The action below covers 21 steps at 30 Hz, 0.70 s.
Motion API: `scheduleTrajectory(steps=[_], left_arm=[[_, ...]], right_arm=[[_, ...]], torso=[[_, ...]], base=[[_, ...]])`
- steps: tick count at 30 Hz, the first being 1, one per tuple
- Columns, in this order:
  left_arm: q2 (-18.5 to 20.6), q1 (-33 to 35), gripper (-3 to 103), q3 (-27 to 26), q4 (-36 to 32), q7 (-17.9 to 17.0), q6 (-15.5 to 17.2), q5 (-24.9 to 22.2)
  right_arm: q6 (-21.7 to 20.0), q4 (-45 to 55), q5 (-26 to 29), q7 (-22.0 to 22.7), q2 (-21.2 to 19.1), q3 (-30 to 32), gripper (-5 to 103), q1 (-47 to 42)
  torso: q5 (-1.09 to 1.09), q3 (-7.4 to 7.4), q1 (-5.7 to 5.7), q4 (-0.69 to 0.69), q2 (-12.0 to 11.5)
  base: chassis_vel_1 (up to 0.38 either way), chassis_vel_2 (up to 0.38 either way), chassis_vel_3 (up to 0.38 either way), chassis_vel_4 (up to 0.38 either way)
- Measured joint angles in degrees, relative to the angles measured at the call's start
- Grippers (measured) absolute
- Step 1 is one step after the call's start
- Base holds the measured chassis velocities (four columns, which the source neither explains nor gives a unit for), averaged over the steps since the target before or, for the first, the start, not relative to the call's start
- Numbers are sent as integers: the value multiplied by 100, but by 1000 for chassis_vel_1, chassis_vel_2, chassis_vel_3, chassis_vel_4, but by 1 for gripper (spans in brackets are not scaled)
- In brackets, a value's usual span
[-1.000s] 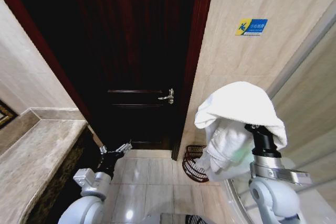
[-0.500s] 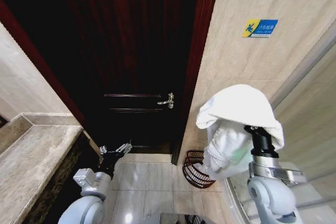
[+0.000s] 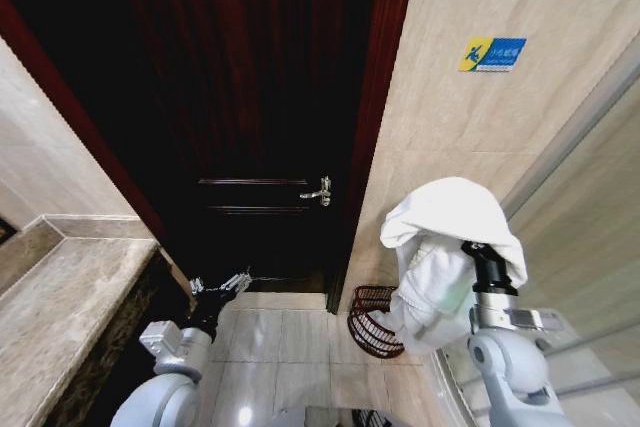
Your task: Discard the used towel into the hamper.
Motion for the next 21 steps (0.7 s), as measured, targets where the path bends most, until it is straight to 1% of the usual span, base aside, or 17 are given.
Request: scheduleTrajectory(steps=[6, 13, 21], left_arm=[[0, 0, 97, 1, 0, 0, 0, 0], [0, 0, 97, 0, 0, 0, 0, 0], [0, 0, 97, 0, 0, 0, 0, 0]], right_arm=[[26, -538, 205, -110, -79, -134, 12, 283], [-126, -1056, 557, -153, -169, -216, 12, 639], [-171, -1292, 606, -170, -326, -225, 12, 915]], torso=[[0, 0, 0, 1, 0], [-1, 0, 0, 0, 0], [-1, 0, 0, 0, 0]], base=[[0, 0, 0, 0], [0, 0, 0, 0], [0, 0, 0, 0]])
